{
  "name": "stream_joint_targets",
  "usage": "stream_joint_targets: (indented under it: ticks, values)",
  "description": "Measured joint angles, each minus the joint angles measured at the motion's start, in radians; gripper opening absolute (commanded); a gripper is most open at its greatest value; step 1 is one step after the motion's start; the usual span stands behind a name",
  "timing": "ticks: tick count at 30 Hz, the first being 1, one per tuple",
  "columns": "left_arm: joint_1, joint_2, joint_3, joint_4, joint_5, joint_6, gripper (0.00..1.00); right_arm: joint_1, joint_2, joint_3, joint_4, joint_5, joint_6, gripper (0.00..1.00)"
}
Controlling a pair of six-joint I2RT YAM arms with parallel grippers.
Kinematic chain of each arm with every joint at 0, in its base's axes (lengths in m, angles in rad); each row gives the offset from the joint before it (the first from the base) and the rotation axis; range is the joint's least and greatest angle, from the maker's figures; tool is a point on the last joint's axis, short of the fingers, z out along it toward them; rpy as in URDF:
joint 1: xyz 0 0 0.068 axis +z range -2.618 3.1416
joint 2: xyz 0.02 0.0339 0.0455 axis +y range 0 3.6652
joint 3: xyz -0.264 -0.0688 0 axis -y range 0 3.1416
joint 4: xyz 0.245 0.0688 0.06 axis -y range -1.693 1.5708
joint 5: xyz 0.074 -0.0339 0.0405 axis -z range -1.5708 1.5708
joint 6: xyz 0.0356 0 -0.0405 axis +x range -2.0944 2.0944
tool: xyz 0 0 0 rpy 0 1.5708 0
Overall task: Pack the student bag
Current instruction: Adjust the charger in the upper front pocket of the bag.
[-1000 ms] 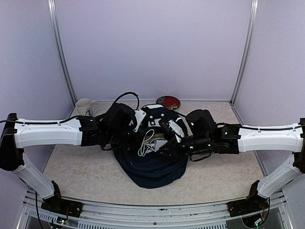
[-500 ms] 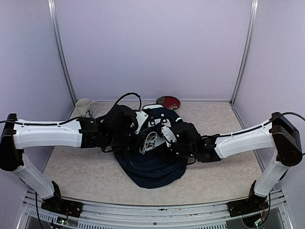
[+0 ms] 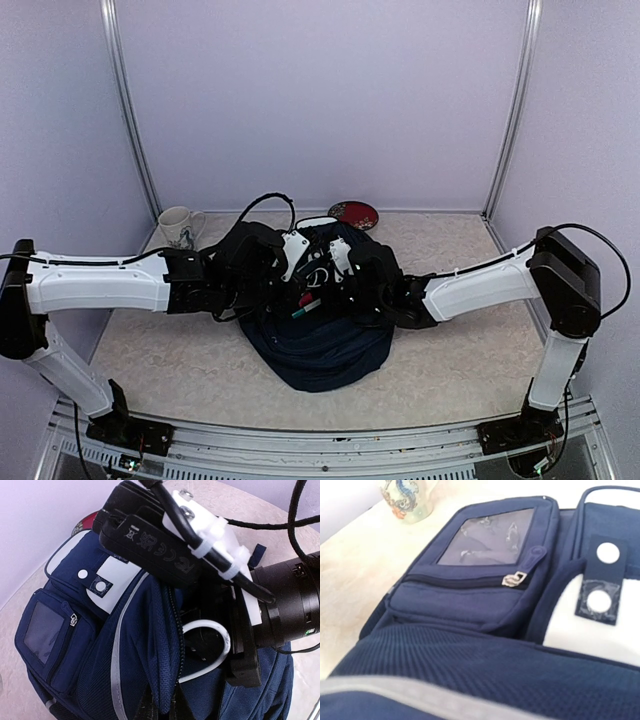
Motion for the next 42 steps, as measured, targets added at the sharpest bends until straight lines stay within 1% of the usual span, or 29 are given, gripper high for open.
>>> stream_joint_targets:
  ticks: [4,7,8,13,18,22,25,27,29,32,35,37,42]
  values:
    - [0.0,0.0,-0.008,0.013,-0.002,0.0,0.0,0.0,0.002,0.0,0.0,0.004,-0.001,0.18]
    - [0.0,0.0,-0.018,0.021,0.001,-0.001,0.0,0.0,-0.017,-0.032,0.005,-0.015,-0.018,0.26]
    - [-0.001,0.0,-0.023,0.024,0.006,0.0,0.0,-0.002,-0.034,-0.054,0.006,-0.035,-0.024,0.27]
    - [-0.007,0.0,-0.04,0.032,0.023,0.0,0.0,-0.019,-0.175,-0.163,-0.031,-0.212,-0.064,0.28]
    - [-0.008,0.002,-0.045,0.035,0.034,-0.003,0.0,-0.024,-0.394,-0.291,-0.058,-0.309,-0.06,0.32]
    - [-0.011,0.002,-0.056,0.041,0.042,-0.005,0.0,-0.024,-0.473,-0.338,-0.054,-0.39,-0.051,0.39]
    - [-0.015,0.007,-0.059,0.044,0.048,-0.007,0.0,-0.024,-0.471,-0.349,-0.05,-0.434,-0.042,0.5]
    - [-0.018,0.011,-0.059,0.044,0.049,-0.008,0.0,-0.024,-0.455,-0.347,-0.038,-0.463,-0.031,0.51]
    - [-0.021,0.013,-0.059,0.044,0.048,-0.008,0.0,-0.024,-0.43,-0.337,-0.02,-0.48,-0.024,0.46]
    - [-0.025,0.014,-0.059,0.044,0.048,-0.009,0.0,-0.024,-0.384,-0.32,0.011,-0.473,0.003,0.34]
    - [-0.027,0.014,-0.059,0.044,0.046,-0.011,0.0,-0.025,-0.343,-0.318,0.048,-0.452,0.041,0.17]
    - [-0.027,0.014,-0.059,0.043,0.043,-0.011,0.0,-0.026,-0.319,-0.318,0.065,-0.434,0.069,0.0]
    - [-0.027,0.014,-0.059,0.043,0.039,-0.011,0.0,-0.029,-0.301,-0.318,0.066,-0.377,0.119,0.0]
